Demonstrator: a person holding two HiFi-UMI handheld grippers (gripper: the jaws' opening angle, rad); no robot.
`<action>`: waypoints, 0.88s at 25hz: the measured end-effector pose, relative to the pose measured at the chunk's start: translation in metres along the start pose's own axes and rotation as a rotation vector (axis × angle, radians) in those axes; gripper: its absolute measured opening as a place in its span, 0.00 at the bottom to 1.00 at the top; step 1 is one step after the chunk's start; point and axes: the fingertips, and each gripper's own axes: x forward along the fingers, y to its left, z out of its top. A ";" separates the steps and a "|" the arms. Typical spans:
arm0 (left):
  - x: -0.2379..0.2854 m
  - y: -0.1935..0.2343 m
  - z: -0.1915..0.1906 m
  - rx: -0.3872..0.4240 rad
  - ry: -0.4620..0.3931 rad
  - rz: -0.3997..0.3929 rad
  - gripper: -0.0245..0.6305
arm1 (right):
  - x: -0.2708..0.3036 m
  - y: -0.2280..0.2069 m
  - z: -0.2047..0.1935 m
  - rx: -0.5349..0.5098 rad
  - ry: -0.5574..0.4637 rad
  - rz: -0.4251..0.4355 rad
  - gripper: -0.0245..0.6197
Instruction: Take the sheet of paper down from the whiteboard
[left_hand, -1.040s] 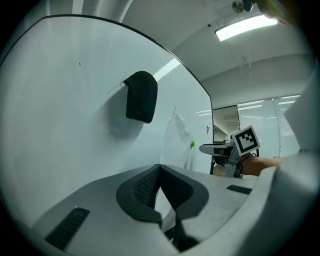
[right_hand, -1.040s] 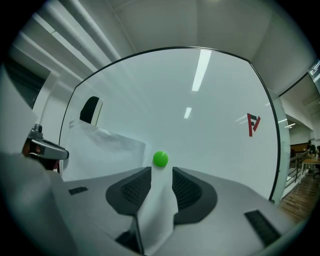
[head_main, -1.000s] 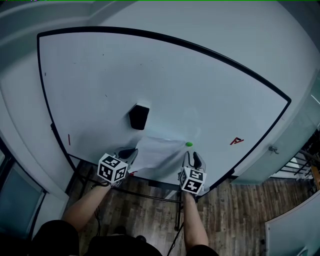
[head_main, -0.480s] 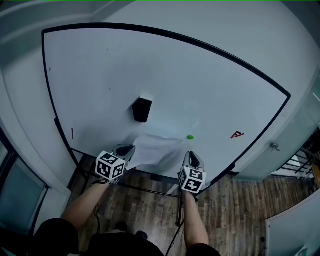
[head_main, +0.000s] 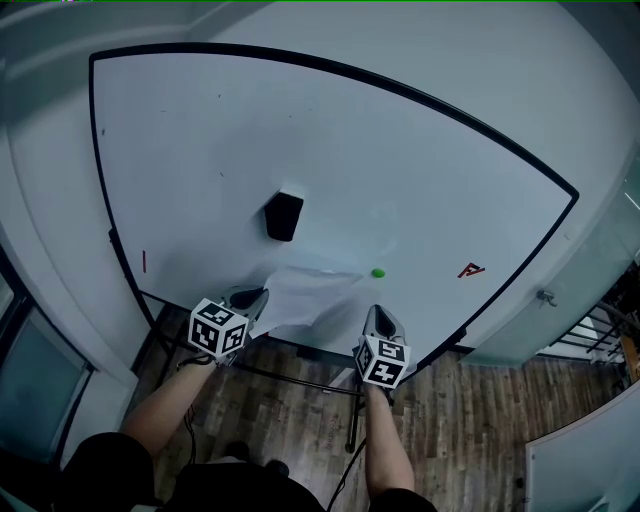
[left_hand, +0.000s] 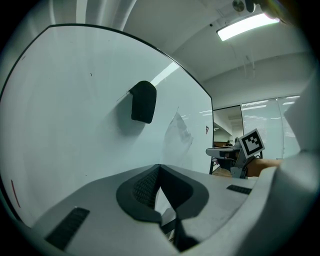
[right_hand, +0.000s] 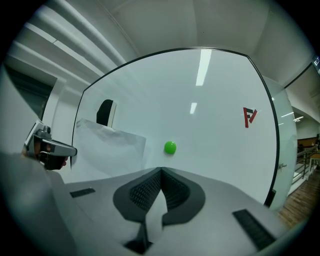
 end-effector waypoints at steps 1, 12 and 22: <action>0.001 -0.001 0.000 0.000 0.000 -0.001 0.07 | 0.000 0.000 0.000 -0.002 0.002 0.004 0.08; 0.006 0.001 0.000 0.009 0.002 0.009 0.07 | 0.008 0.000 -0.007 -0.006 0.015 0.033 0.08; 0.009 0.002 0.003 0.000 -0.002 0.004 0.07 | 0.013 0.001 -0.004 -0.002 0.004 0.039 0.08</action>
